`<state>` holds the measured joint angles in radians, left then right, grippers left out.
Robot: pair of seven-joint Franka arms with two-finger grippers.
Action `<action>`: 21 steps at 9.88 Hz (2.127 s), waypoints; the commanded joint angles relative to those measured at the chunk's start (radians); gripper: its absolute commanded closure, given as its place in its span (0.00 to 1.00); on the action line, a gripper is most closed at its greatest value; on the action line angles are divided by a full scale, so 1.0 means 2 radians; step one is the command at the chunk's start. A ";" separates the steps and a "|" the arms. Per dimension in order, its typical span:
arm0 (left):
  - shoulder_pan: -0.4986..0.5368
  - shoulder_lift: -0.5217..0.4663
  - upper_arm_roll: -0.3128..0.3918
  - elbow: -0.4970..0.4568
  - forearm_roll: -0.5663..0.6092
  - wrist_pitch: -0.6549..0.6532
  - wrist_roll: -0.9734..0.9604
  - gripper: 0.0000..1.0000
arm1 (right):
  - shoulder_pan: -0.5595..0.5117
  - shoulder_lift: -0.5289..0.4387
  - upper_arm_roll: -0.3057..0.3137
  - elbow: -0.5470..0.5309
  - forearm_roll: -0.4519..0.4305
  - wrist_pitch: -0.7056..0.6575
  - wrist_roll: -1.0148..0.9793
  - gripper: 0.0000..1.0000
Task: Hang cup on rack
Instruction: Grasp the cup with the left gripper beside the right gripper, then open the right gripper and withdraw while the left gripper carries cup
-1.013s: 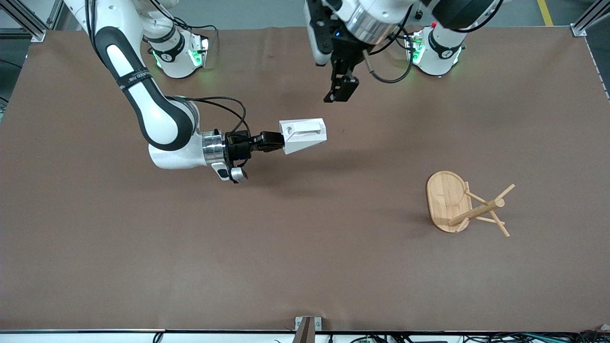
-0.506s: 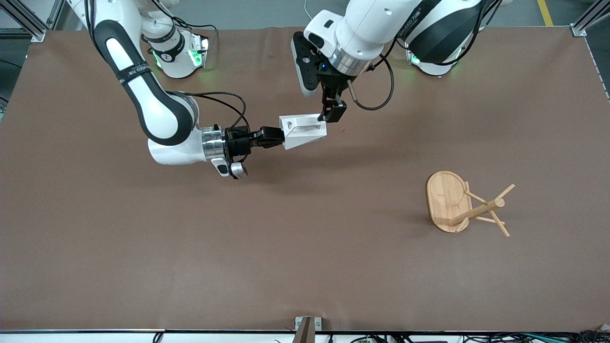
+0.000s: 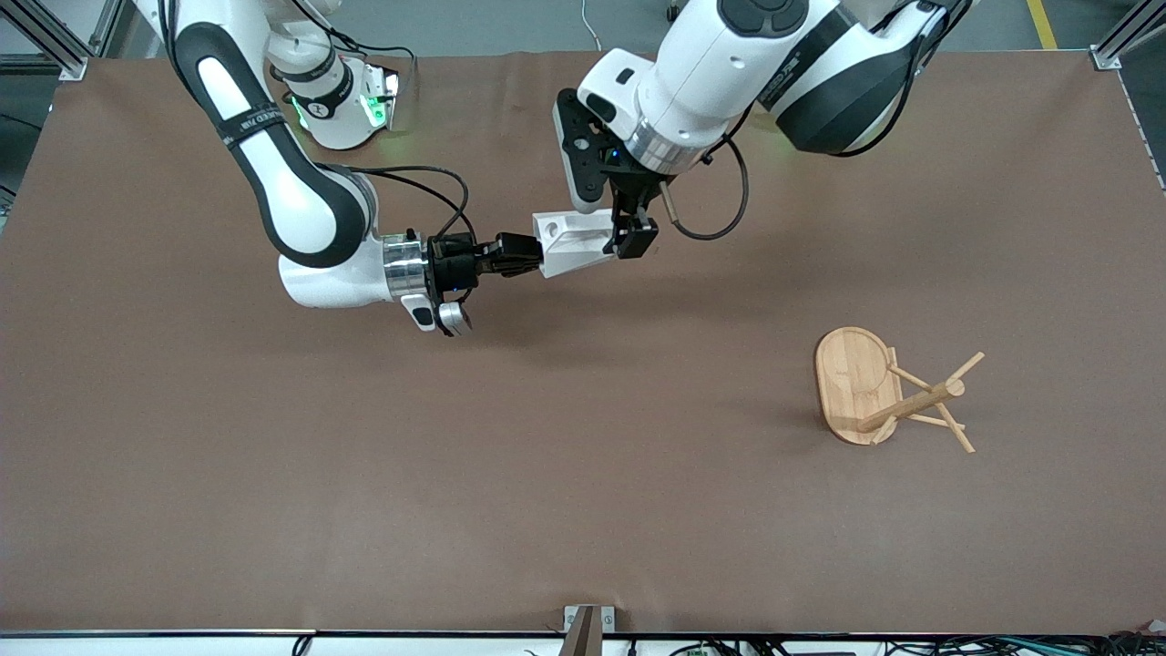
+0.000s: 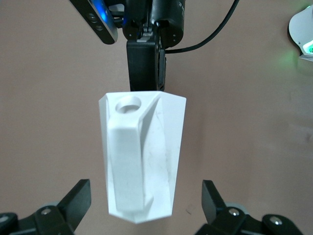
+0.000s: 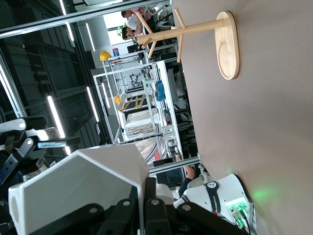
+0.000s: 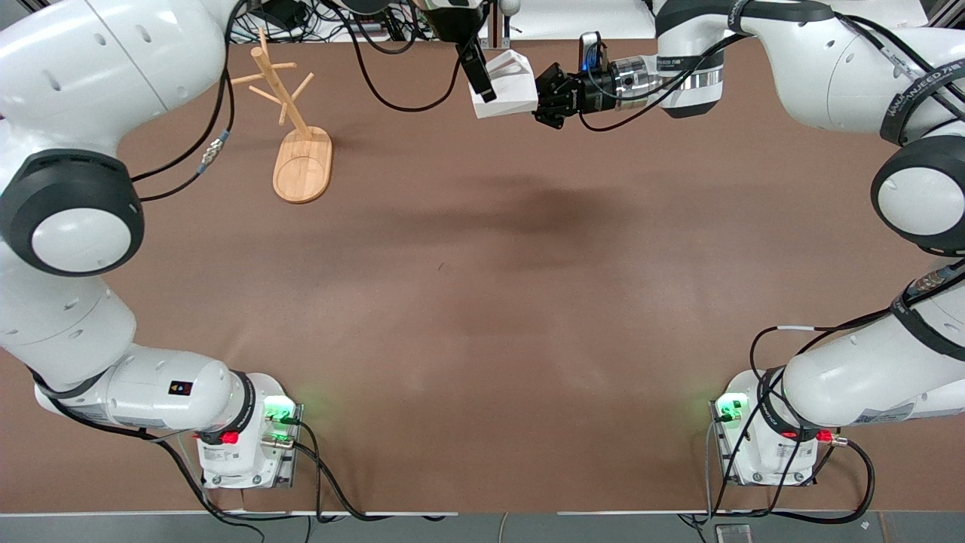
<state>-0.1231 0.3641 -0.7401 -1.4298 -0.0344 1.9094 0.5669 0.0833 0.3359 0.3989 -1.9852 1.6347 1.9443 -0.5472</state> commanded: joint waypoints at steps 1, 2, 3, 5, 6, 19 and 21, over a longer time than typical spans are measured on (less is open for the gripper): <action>-0.007 0.030 -0.001 0.012 0.016 -0.002 -0.005 0.00 | -0.011 -0.021 0.010 -0.021 0.020 0.000 -0.010 0.99; -0.007 0.029 -0.001 0.012 0.017 -0.002 -0.005 0.00 | -0.011 -0.021 0.010 -0.021 0.020 0.000 -0.010 0.99; -0.007 0.033 -0.001 0.012 0.018 -0.002 -0.004 0.00 | -0.011 -0.021 0.010 -0.021 0.024 0.000 -0.010 0.99; -0.024 0.040 0.000 0.011 0.019 -0.002 -0.023 0.00 | -0.011 -0.021 0.011 -0.021 0.034 0.000 -0.011 0.99; -0.027 0.043 0.001 0.011 0.019 -0.002 -0.026 0.00 | -0.010 -0.021 0.011 -0.021 0.035 0.000 -0.010 0.99; -0.024 0.058 0.003 0.011 0.058 -0.008 -0.033 1.00 | -0.009 -0.021 0.011 -0.016 0.042 0.000 -0.011 0.97; -0.017 0.056 0.003 0.011 0.058 -0.012 -0.033 1.00 | -0.015 -0.022 0.008 -0.015 0.039 -0.009 -0.012 0.02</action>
<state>-0.1578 0.4479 -0.7360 -1.4000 0.0480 1.9022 0.5208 0.0795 0.3267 0.4018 -1.9987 1.6750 1.9478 -0.5620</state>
